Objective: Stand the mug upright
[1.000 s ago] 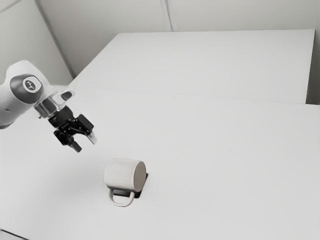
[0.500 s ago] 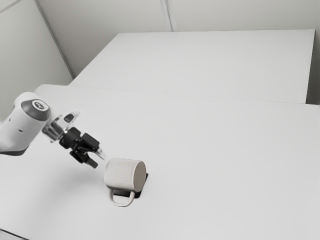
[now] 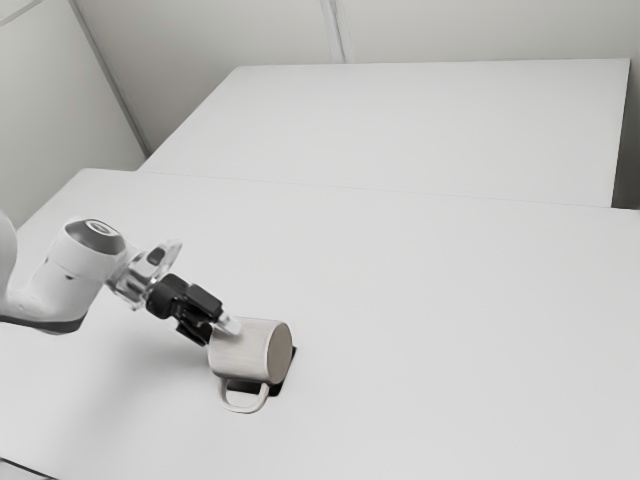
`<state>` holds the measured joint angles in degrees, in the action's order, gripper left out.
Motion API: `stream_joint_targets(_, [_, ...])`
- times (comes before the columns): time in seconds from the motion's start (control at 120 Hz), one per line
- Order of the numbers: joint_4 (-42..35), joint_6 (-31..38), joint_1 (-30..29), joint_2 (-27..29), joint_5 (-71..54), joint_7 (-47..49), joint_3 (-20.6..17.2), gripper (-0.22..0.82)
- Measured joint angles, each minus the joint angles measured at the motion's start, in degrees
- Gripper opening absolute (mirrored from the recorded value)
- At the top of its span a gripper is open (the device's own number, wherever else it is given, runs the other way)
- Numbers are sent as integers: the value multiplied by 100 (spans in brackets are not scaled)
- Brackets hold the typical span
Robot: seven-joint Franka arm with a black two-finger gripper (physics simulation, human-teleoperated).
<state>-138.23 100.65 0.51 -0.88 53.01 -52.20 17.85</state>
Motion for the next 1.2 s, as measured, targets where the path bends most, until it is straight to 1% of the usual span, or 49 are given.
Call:
stream_joint_targets(0.083, [-3, -121, 34, -2, 51, -83, 1, 26])
stream_joint_targets(0.142, [-3, -182, 48, -3, 71, -135, 1, 17])
stream_joint_targets(0.267, [8, -278, 50, 1, 92, -234, 1, 2])
stream_joint_targets(0.358, [21, -319, 31, 15, 88, -304, -6, -4])
stream_joint_targets(0.633, [27, -363, 60, 163, 28, -448, -17, -13])
stream_joint_targets(0.725, [70, -359, 99, 303, -248, -410, -26, -13])
stream_joint_targets(0.825, [223, -269, 166, 468, -776, -277, -161, -14])
stream_joint_targets(0.917, [378, 63, 628, 715, -1535, -125, -206, -14])
stream_joint_targets(0.992, [575, 388, 1014, 801, -2343, 33, -242, -16])
stream_joint_targets(1.058, [630, 680, 1147, 865, -2925, 161, -310, -16])
stream_joint_targets(1.2, [620, 1330, 1223, 885, -3900, 386, -411, -17])
